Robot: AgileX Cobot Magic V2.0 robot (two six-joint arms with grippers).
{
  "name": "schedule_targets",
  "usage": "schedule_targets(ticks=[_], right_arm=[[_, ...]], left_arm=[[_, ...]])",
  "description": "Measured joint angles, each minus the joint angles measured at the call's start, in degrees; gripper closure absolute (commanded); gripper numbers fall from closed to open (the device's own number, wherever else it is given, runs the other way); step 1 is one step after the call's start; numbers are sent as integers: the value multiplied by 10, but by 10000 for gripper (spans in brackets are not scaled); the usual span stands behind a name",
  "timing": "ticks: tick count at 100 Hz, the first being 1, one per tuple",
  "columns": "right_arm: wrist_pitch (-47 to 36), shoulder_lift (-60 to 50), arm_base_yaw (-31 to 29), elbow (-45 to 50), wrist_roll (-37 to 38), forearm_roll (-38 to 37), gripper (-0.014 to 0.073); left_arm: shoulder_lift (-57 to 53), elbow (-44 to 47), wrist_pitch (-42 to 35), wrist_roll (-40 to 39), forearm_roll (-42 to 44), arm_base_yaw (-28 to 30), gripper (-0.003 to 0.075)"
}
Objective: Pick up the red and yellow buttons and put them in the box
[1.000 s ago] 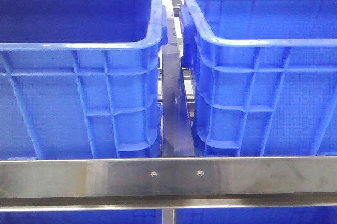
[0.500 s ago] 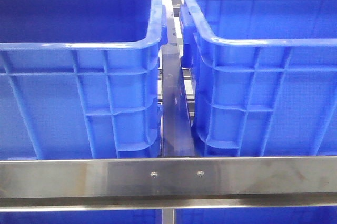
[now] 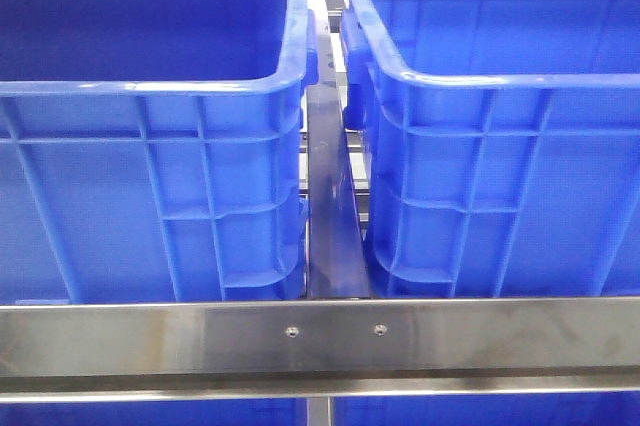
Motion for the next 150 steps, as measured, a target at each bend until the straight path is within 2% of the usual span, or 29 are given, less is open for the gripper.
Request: schedule_targets(ticks=[16, 23, 35, 47, 54, 66, 75, 101, 115, 129, 150], right_arm=[[33, 43, 0, -22, 1, 16, 655], [40, 52, 0, -22, 1, 16, 610], [43, 57, 0, -22, 1, 20, 431], [43, 57, 0, -22, 2, 47, 183], [43, 57, 0, -22, 2, 74, 110], [43, 58, 0, -22, -9, 139, 108], [43, 68, 0, -22, -49, 204, 108], [110, 173, 0, -22, -270, 498, 108], [152, 237, 0, -22, -379, 628, 108], [176, 280, 0, -22, -438, 698, 108], [194, 308, 0, -22, -459, 722, 108]], left_arm=[[0, 0, 0, 0, 0, 0, 739], [0, 0, 0, 0, 0, 0, 739], [0, 0, 0, 0, 0, 0, 739], [0, 0, 0, 0, 0, 0, 739], [0, 0, 0, 0, 0, 0, 739], [0, 0, 0, 0, 0, 0, 739], [0, 0, 0, 0, 0, 0, 739], [0, 0, 0, 0, 0, 0, 739], [0, 0, 0, 0, 0, 0, 739], [0, 0, -1, 0, 0, 0, 739], [0, 0, -1, 0, 0, 0, 739]])
